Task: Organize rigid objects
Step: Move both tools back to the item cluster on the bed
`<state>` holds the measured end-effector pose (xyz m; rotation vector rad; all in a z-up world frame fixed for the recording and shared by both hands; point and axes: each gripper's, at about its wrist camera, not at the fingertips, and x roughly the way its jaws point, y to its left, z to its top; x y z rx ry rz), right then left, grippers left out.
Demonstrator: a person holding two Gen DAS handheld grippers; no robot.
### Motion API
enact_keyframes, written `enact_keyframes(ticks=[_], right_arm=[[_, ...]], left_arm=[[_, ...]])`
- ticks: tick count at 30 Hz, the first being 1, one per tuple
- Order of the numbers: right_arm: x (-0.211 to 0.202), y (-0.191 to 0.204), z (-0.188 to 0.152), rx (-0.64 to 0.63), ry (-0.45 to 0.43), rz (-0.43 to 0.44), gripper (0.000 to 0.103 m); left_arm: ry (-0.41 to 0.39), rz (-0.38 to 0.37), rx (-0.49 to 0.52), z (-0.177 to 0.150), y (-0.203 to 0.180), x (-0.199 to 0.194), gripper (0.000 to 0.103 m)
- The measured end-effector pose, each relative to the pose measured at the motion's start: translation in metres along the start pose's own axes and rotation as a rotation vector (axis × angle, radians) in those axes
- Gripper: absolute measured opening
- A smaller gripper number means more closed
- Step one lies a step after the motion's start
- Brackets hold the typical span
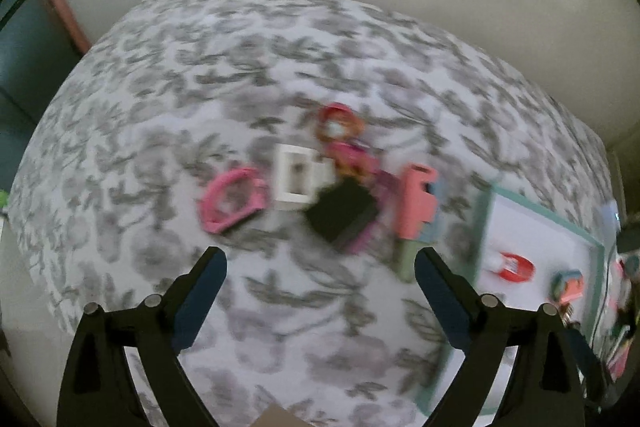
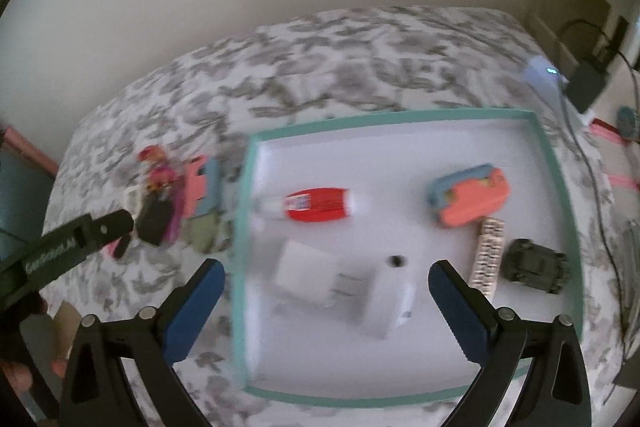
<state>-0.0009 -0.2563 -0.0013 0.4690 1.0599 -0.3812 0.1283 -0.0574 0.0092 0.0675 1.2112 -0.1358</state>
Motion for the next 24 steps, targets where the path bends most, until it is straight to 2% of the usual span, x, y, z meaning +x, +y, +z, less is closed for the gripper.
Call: enact_keyframes(ticks=[11,18,24], right_arm=[[0.019,0.059,-0.005,-0.11,0.023,0.091,0.103],[0.034,0.095,-0.009,-0.208,0.029,0.11,0.103],[0.048,0.101,-0.006,-0.23,0.034,0.093,0.103]], left_arm=[[0.001,0.04,-0.174,0.007,0.084,0.004,0.095],[0.02,0.042,-0.224,0.007,0.111,0.013,0.095],[0.056,0.023,-0.237,0.009,0.12,0.028,0.095]])
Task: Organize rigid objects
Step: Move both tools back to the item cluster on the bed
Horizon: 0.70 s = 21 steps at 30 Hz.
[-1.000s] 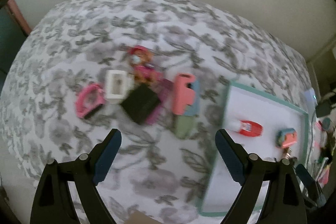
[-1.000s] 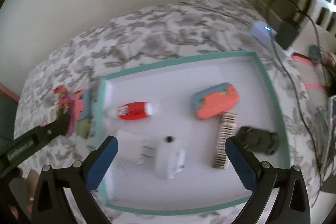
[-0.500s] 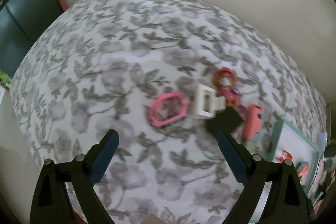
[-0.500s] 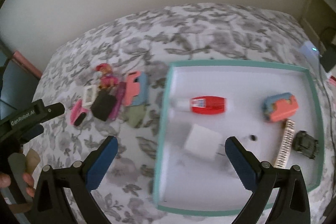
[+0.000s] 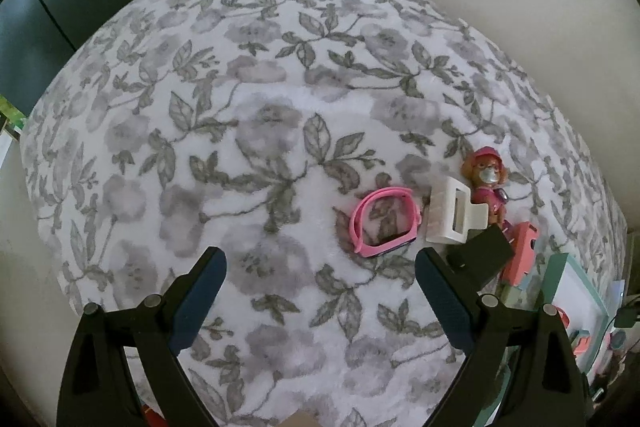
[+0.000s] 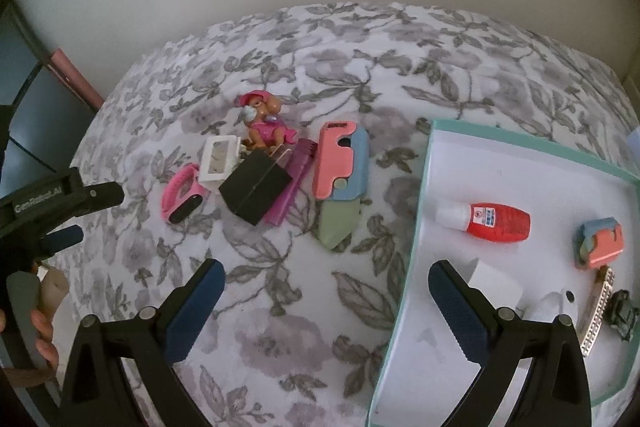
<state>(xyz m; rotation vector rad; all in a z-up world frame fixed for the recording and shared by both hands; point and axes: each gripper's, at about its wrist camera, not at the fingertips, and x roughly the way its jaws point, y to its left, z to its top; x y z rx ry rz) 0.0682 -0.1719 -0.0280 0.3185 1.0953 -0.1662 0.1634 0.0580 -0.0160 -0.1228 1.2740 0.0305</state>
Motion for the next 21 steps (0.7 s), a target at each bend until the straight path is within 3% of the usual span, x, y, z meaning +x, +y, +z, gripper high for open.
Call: enact_keyframes(ticks=[8,21], right_arm=[[0.012,-0.011,0.011,0.023,-0.022,0.009,0.102],[0.03,-0.021,0.029,0.067,-0.029,0.011,0.084]], left_arm=[[0.049,-0.029,0.018,0.007,-0.007,0.024,0.095],[0.095,-0.022,0.092,0.013,-0.03,0.057,0.095]])
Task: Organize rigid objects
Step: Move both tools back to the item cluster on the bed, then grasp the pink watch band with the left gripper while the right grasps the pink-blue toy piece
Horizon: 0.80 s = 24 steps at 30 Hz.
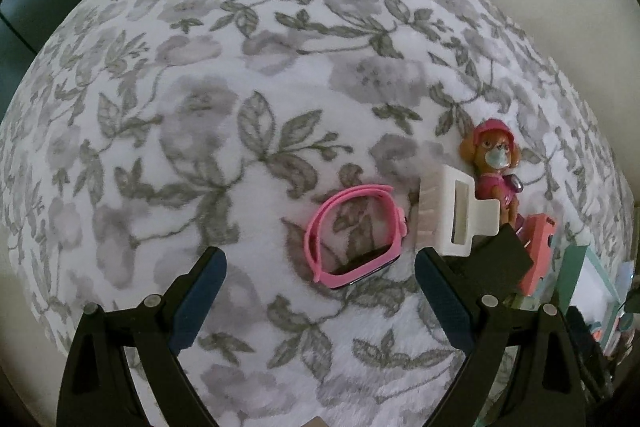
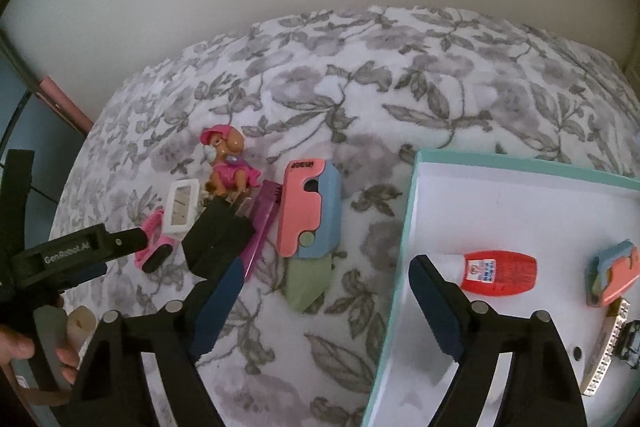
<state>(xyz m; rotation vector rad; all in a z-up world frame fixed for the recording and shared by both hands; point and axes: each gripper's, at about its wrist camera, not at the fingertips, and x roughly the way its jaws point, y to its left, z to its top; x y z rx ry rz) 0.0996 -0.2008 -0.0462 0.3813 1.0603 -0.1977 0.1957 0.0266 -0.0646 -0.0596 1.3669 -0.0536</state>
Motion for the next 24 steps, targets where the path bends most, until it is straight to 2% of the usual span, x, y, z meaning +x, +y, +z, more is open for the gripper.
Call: enact_keyframes(ticks=[8,16,20,24], right_arm=[[0.008,0.008,0.005,-0.049,-0.009,-0.081,0.083],[-0.005,0.014,0.014,-0.081,-0.053,-0.081,0.079],[-0.004,0.02,0.014,-0.106,-0.059,-0.06,0.072],[0.013,0.018,0.009,-0.104,-0.01,-0.06,0.066]], left_arm=[[0.016,0.036,0.015,0.005,-0.007,0.019,0.095],[0.007,0.029,0.02,0.014,-0.018,0.029,0.094],[0.007,0.013,0.019,0.013,-0.021,0.029,0.079],[0.001,-0.002,0.022,0.01,-0.026,0.026,0.072]])
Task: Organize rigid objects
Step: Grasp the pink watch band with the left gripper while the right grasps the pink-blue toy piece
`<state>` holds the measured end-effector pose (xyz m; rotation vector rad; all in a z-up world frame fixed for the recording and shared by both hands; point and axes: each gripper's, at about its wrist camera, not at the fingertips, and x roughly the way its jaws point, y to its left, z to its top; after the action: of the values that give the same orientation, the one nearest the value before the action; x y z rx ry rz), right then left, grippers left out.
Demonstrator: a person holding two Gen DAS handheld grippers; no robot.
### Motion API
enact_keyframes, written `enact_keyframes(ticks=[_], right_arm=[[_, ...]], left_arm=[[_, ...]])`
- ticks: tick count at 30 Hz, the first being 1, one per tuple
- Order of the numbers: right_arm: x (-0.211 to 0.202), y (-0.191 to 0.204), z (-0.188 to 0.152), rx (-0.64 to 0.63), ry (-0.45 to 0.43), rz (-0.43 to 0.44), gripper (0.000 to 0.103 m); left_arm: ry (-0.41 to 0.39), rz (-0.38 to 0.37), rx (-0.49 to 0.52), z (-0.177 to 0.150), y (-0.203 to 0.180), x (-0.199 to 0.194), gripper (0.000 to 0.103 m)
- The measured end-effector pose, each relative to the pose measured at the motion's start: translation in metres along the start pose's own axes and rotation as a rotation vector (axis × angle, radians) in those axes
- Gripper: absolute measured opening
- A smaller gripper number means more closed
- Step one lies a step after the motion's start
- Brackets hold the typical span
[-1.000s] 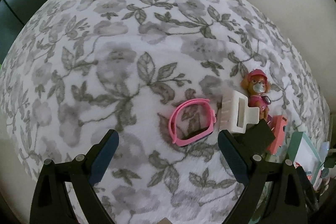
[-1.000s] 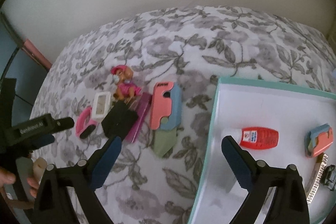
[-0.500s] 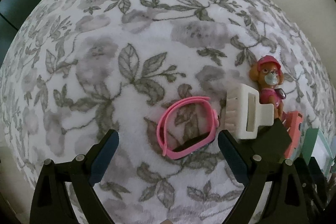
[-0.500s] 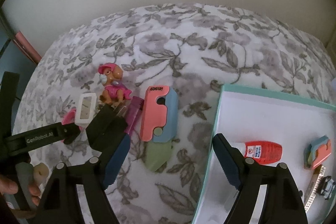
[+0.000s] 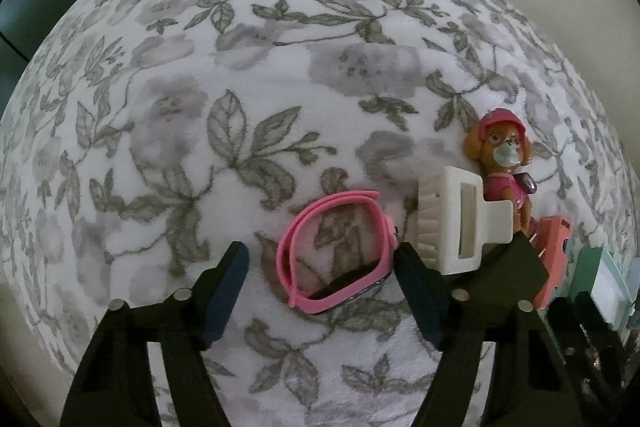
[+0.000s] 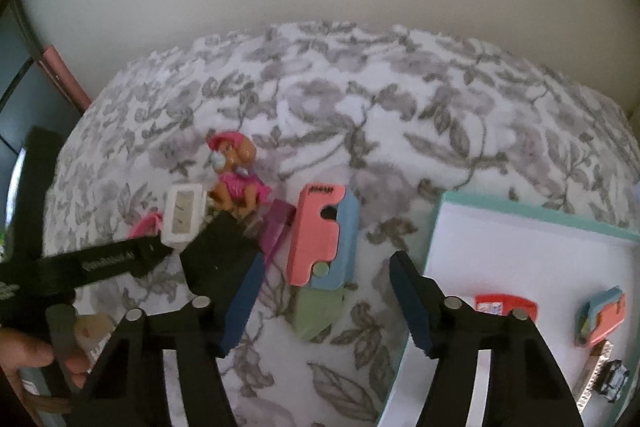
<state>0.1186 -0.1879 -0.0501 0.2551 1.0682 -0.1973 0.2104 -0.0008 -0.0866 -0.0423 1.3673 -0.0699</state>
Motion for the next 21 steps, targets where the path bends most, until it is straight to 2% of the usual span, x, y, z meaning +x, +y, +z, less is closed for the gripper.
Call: enact_keyframes(ticks=[6,13,18,21], right_arm=[[0.012,0.001,-0.003,-0.009,0.017,-0.007,0.064],[0.027,0.005,-0.004,-0.039,0.024,-0.04,0.053],[0.034,0.013,-0.003,-0.087,0.011,-0.093,0.053],[0.035,0.013,-0.001,-0.088,0.003,-0.093,0.054]], left_arm=[[-0.005,0.0,0.002,-0.003,-0.008,-0.003,0.069],[-0.012,0.008,0.011,-0.002,-0.006,-0.001,0.069],[-0.019,0.022,0.02,0.001,-0.009,0.002,0.069],[-0.023,0.03,0.024,0.002,-0.011,0.003,0.069]])
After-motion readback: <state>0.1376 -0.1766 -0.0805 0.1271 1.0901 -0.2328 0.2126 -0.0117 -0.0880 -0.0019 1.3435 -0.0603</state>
